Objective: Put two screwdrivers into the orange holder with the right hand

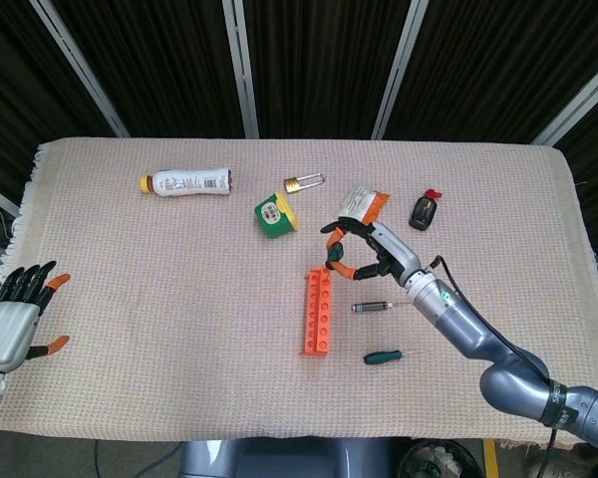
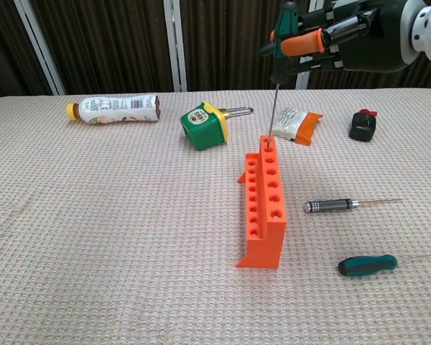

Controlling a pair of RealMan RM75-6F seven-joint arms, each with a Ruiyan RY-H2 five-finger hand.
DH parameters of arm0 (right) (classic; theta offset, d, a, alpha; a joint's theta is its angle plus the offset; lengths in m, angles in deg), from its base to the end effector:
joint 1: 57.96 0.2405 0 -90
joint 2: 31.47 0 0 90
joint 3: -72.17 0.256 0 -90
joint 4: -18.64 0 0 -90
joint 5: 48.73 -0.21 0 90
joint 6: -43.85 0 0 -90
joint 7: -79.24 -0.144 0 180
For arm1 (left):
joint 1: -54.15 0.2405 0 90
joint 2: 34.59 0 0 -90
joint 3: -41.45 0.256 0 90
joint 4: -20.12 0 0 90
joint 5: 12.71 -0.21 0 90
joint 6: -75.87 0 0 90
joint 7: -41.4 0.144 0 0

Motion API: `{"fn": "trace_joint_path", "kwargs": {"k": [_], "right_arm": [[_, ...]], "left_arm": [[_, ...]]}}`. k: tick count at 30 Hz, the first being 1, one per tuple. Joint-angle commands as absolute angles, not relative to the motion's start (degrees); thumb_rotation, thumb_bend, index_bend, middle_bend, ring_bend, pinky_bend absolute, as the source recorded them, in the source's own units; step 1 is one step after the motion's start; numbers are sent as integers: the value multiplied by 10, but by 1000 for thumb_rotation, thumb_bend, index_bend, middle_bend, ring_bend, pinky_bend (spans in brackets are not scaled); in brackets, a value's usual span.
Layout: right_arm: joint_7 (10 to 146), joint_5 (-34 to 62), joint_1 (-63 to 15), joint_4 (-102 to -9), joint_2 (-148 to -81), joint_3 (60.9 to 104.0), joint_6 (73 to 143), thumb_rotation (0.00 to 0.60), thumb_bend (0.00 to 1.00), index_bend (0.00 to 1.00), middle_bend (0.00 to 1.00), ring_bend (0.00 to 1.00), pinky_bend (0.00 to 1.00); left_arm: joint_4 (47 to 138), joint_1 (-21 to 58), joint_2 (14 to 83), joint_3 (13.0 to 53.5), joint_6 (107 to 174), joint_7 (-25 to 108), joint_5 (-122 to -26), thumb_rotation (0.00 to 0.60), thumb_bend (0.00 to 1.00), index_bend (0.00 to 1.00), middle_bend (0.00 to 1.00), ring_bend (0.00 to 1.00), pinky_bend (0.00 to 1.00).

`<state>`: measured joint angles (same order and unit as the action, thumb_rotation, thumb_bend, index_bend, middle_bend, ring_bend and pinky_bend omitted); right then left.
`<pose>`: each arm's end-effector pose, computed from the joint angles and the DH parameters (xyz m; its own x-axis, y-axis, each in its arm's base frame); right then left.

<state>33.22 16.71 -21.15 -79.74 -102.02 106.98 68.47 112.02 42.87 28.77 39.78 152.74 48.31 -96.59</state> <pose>-0.0973 -0.3718 0.0829 -0.5582 -0.5911 0.5823 -0.7618 0.0872 -0.6419 -0.3069 0.2105 0.1448 0.5256 0.1080 0.8439 0.8506 -0.0870 -0.5186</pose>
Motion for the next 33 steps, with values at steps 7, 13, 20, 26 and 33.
{"fn": "trace_joint_path", "kwargs": {"k": [7,13,20,26,33], "right_arm": [[335,155,-199,-787,-1020,1050,700,600,517,591,231,0,29],[331,154,-194,-785,-1015,1043,704,600,520,592,231,0,28],[326,156,-191,-781,-1014,1032,704,600,519,593,231,0,24],[330,166,-185,-764,-1030,1016,711,600,519,593,231,0,7],[350,187,-182,-740,-1055,992,745,600,522,593,231,0,0]], "left_arm": [[1118,432,287,400,1530,480,-964,600,143,145,0,0,0],[1119,432,287,400,1530,480,-965,600,143,145,0,0,0],[1122,431,286,400,1530,482,-965,600,142,145,0,0,0],[1123,431,283,399,1530,481,-964,600,142,144,0,0,0],[1123,430,281,398,1530,482,-963,600,142,145,0,0,0]]}}
